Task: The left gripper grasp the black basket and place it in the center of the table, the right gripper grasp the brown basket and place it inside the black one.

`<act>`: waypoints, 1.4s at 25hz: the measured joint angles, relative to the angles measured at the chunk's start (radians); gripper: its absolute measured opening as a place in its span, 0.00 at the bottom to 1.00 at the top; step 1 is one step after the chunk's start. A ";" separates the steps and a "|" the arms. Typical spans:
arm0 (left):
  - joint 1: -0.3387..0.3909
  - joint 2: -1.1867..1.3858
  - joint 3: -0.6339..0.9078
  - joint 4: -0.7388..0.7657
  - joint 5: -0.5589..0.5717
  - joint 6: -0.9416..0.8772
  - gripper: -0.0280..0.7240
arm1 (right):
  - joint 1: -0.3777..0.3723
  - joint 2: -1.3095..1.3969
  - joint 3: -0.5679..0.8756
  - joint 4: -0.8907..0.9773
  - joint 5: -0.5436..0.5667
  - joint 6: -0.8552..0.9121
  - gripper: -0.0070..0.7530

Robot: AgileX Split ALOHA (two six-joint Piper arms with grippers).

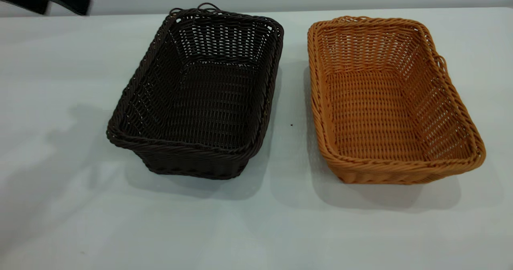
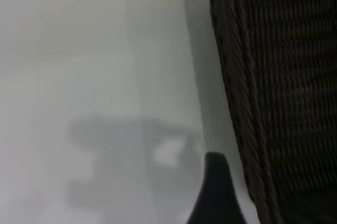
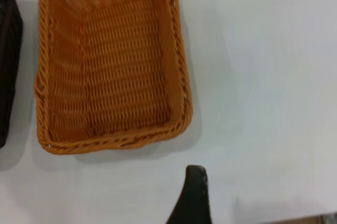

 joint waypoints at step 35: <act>-0.089 0.657 -0.565 0.001 0.004 0.043 0.15 | 0.019 1.005 -0.011 0.791 -0.300 -0.325 0.78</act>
